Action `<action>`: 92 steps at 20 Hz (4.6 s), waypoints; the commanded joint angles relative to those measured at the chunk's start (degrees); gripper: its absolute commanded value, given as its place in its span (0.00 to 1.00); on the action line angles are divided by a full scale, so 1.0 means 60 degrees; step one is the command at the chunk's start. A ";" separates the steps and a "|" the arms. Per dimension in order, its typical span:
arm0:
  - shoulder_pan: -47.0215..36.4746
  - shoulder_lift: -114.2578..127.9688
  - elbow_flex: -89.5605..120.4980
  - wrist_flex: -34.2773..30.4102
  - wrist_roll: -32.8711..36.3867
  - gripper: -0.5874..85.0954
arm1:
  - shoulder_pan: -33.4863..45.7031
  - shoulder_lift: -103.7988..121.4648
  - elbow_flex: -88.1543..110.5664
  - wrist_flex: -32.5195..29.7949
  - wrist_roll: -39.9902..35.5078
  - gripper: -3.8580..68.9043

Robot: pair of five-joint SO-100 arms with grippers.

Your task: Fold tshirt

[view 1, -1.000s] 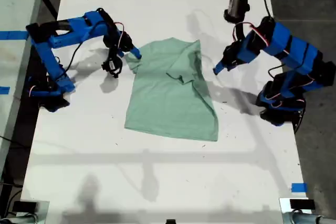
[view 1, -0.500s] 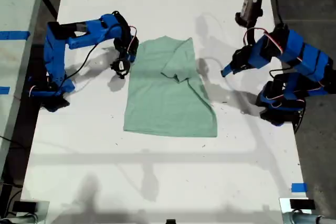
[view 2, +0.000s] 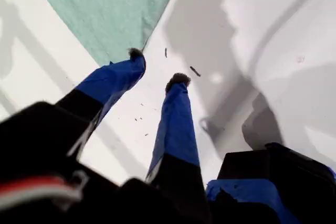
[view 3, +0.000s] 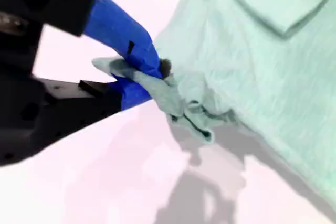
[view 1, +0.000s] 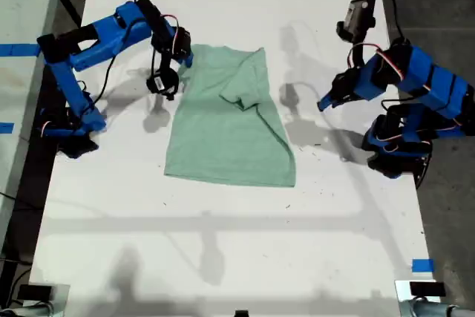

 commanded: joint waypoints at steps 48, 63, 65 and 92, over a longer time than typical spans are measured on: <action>0.4116 0.6152 0.7368 -0.1685 -0.3384 0.35 | -0.4028 -0.6372 0.2285 -0.7310 0.3442 0.22; 0.4336 0.6226 0.7456 -0.1743 -0.3442 0.35 | -0.4497 -0.8833 -0.4951 -0.2812 0.2607 0.03; 0.4365 0.6226 0.7412 -0.1714 -0.3457 0.34 | -0.4526 -1.0532 -0.6621 -0.2915 0.3062 0.04; 0.6299 -0.0864 0.1802 -0.1289 -0.4409 0.34 | -0.3926 -0.8013 -0.6797 0.0791 0.2520 0.45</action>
